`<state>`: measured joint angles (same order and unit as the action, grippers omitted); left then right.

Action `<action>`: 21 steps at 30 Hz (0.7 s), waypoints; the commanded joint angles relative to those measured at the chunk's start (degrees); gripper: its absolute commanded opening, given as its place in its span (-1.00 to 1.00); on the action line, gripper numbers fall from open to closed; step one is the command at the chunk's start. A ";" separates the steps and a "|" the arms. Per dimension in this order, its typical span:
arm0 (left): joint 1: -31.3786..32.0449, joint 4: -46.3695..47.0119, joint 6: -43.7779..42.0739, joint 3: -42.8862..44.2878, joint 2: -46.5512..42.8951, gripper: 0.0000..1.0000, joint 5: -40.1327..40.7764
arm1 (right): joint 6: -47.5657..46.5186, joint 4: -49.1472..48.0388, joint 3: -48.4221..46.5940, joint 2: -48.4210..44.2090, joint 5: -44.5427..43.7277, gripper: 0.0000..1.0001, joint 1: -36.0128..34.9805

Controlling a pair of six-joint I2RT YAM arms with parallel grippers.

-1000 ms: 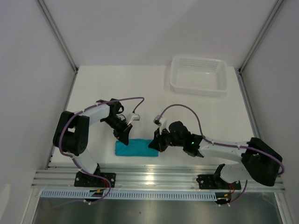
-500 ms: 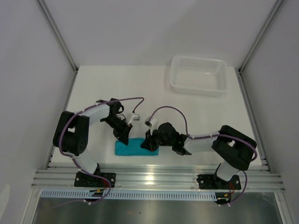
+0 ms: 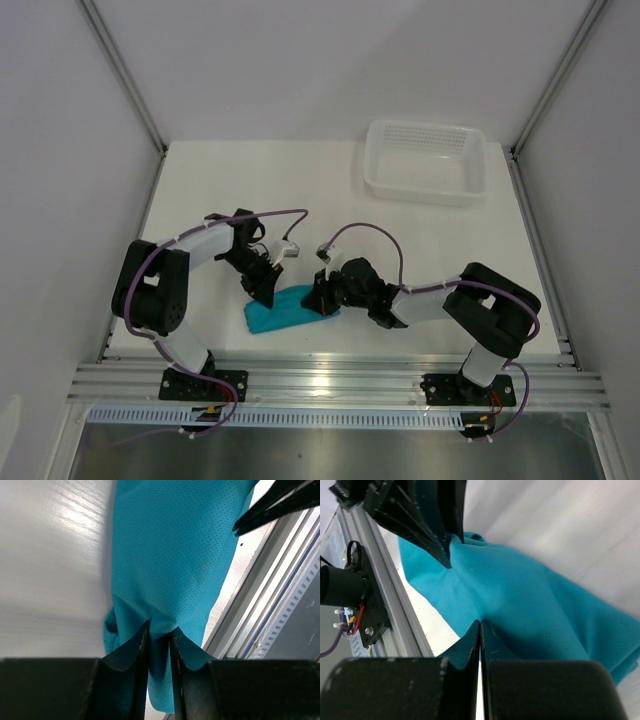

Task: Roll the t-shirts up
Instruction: Roll the tshirt

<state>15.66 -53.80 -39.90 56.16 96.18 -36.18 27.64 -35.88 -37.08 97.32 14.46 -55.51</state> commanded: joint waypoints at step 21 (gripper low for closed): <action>-0.54 0.89 -0.88 0.79 -1.96 -0.45 2.52 | 3.91 -7.45 -3.70 4.72 0.22 -0.99 3.12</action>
<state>15.66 -53.54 -39.99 56.16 96.16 -34.68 30.04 -40.12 -39.05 100.62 15.90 -53.39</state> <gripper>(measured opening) 0.270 0.008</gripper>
